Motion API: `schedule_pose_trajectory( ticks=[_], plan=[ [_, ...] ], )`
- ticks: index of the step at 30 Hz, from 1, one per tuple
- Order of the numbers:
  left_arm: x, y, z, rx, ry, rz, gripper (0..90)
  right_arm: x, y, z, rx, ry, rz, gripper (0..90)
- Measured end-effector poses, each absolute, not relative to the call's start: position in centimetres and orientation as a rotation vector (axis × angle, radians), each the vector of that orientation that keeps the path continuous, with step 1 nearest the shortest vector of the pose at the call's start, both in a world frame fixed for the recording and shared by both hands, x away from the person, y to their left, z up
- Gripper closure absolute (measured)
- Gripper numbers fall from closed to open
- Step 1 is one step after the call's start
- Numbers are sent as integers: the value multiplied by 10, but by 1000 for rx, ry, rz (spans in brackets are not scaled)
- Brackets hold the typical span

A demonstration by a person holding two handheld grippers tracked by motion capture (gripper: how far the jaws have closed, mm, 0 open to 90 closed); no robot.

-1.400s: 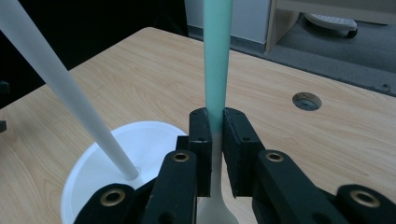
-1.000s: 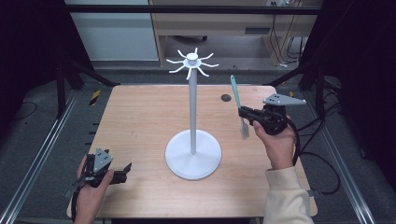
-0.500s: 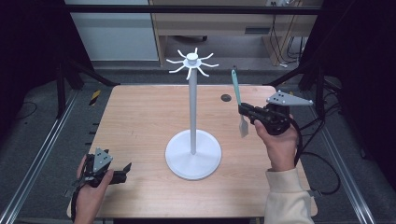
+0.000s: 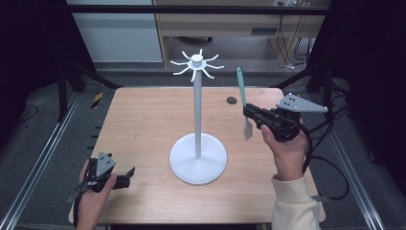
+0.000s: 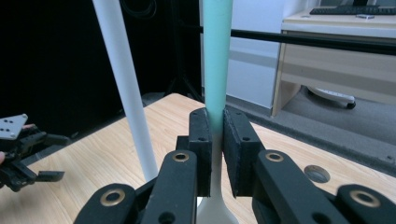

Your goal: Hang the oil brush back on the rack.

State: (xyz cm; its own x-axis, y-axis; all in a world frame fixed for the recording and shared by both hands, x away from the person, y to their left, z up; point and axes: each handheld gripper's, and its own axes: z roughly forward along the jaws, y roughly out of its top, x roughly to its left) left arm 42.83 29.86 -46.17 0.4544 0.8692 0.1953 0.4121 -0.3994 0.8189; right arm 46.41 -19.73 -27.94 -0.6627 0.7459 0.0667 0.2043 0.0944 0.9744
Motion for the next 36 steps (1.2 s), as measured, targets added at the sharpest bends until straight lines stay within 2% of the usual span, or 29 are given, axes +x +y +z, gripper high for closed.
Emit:
schedule_pose_trajectory(
  ticks=[36],
  plan=[
    [428,299,-462,1994,1067,819,32,429,-172,-262,736,1921,1661,822]
  ],
)
